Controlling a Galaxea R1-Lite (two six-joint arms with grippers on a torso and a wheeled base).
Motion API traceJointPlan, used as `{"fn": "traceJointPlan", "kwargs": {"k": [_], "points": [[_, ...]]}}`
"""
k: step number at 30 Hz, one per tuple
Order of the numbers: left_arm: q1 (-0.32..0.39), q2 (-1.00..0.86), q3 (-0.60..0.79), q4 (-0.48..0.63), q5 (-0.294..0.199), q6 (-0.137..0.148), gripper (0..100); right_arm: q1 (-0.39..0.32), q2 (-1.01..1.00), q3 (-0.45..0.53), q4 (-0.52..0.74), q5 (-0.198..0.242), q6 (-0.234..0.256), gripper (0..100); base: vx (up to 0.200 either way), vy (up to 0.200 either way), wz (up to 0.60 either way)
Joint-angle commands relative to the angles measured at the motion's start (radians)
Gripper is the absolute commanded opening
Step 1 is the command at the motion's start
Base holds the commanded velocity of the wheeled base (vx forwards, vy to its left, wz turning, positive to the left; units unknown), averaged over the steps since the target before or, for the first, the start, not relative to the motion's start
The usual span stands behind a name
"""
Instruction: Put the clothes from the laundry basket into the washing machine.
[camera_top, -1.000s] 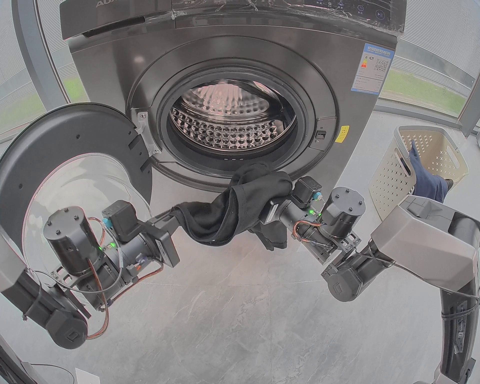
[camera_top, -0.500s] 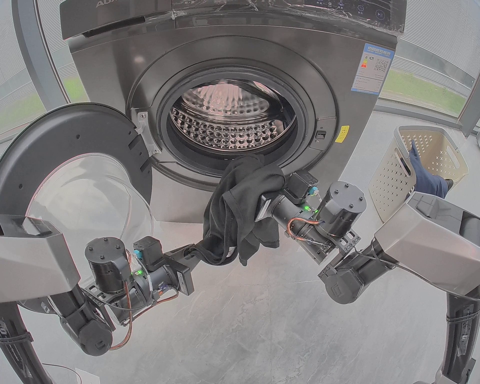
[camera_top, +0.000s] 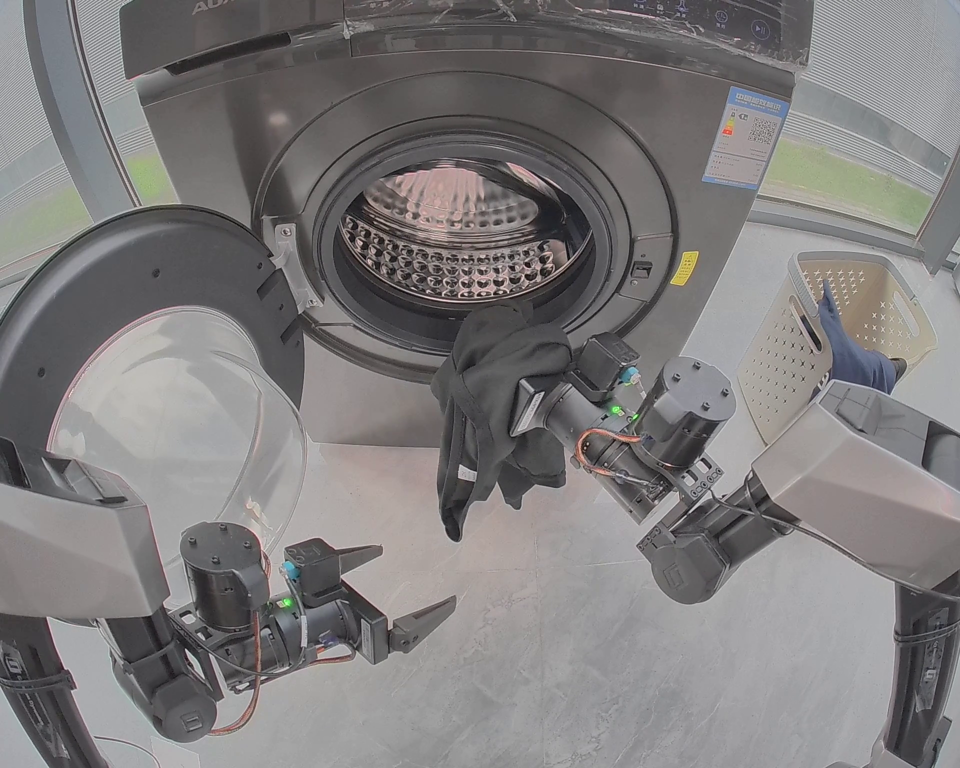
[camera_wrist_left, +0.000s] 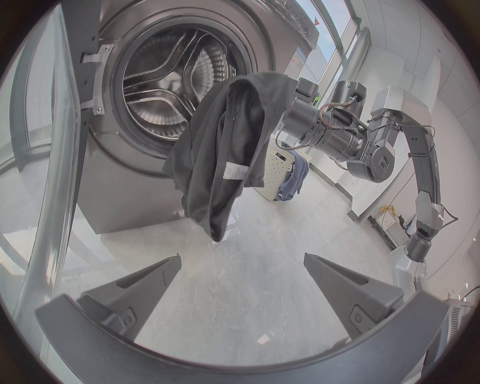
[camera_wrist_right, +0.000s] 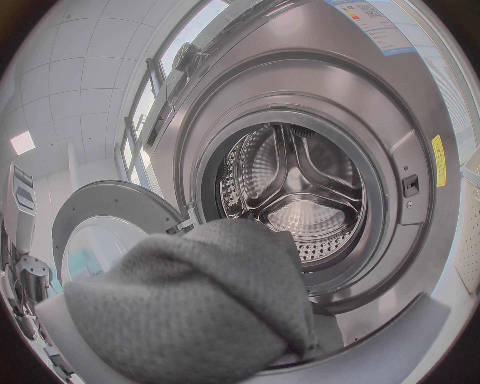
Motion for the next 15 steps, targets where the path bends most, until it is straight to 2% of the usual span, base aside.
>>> {"fn": "traceJointPlan", "kwargs": {"k": [1, 5, 15], "points": [[-0.009, 0.004, -0.066, -0.002, 0.001, -0.003, 100, 0.008, -0.001, 0.0, 0.0, 0.001, 0.001, 0, 0.0, 0.0, 0.0], [-0.018, 0.028, -0.189, -0.002, 0.007, -0.018, 100, 0.018, 0.002, 0.0, 0.0, -0.001, 0.001, 0, 0.0, 0.0, 0.0], [-0.031, 0.129, -0.415, 0.0, 0.016, -0.018, 100, 0.047, -0.001, 0.004, 0.003, -0.002, 0.001, 0, 0.0, 0.0, 0.0]]}}
